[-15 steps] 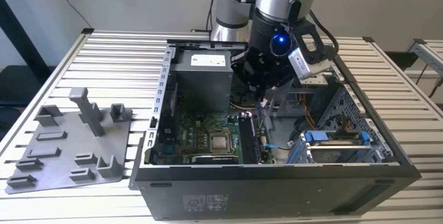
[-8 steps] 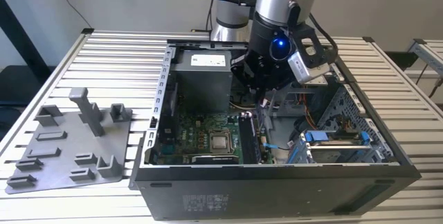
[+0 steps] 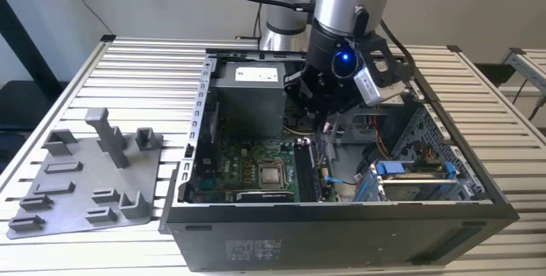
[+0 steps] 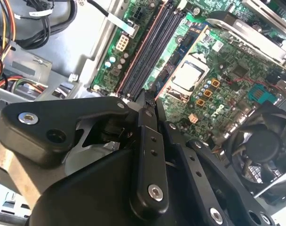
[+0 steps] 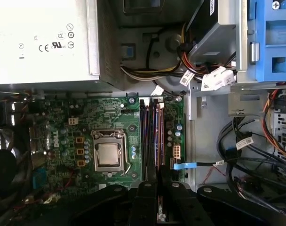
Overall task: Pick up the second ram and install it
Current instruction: 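Insert the second ram into the second slot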
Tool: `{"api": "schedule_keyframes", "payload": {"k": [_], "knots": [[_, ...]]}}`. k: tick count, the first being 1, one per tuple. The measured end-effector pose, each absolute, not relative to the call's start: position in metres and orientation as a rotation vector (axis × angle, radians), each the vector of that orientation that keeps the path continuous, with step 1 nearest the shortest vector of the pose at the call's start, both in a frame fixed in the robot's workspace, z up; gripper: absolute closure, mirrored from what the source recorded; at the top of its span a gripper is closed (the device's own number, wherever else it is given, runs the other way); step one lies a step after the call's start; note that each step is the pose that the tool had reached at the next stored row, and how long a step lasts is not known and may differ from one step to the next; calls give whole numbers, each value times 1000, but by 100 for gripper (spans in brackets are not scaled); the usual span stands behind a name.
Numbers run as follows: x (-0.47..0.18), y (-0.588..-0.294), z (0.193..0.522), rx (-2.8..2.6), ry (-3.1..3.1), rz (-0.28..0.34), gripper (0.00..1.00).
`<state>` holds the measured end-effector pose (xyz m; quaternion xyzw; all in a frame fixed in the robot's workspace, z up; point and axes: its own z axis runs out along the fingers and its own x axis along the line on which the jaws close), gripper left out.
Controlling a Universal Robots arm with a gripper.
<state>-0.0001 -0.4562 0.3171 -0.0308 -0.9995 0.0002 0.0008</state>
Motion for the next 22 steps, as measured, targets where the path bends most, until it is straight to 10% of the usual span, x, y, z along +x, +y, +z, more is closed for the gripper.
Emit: {"api": "schedule_keyframes", "payload": {"k": [22], "knots": [[-1,-456,292,-96,-3140,24,86]]}}
